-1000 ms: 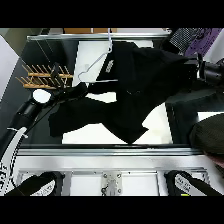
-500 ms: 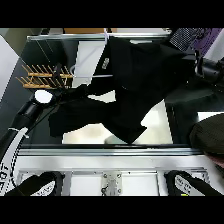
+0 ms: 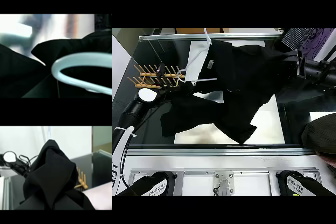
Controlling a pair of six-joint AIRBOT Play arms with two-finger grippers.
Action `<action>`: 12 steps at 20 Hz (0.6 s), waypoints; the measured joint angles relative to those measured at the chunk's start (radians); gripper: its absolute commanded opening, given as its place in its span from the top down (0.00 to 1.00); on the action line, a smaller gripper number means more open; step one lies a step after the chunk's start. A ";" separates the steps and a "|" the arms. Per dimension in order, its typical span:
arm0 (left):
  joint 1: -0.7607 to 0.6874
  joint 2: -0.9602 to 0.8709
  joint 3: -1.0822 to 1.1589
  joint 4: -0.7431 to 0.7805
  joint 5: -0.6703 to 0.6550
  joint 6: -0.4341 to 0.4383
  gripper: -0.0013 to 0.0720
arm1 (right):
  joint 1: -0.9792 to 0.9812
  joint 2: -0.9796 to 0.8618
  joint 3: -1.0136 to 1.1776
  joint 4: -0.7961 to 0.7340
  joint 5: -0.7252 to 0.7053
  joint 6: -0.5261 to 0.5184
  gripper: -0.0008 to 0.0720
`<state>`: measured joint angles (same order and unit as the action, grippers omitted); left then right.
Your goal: Fold the clothes and pants, and hang the long-sleeved shirts on hangers.
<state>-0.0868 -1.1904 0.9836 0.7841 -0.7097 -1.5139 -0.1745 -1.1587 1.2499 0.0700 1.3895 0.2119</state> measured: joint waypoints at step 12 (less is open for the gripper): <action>0.095 0.018 0.000 0.009 -0.048 0.047 0.96 | 0.002 0.001 -0.001 -0.116 -0.072 0.002 0.97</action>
<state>0.0082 -1.1725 0.9840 0.7929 -0.7574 -1.4666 -0.1722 -1.1580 1.2491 -0.0463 1.3178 0.2142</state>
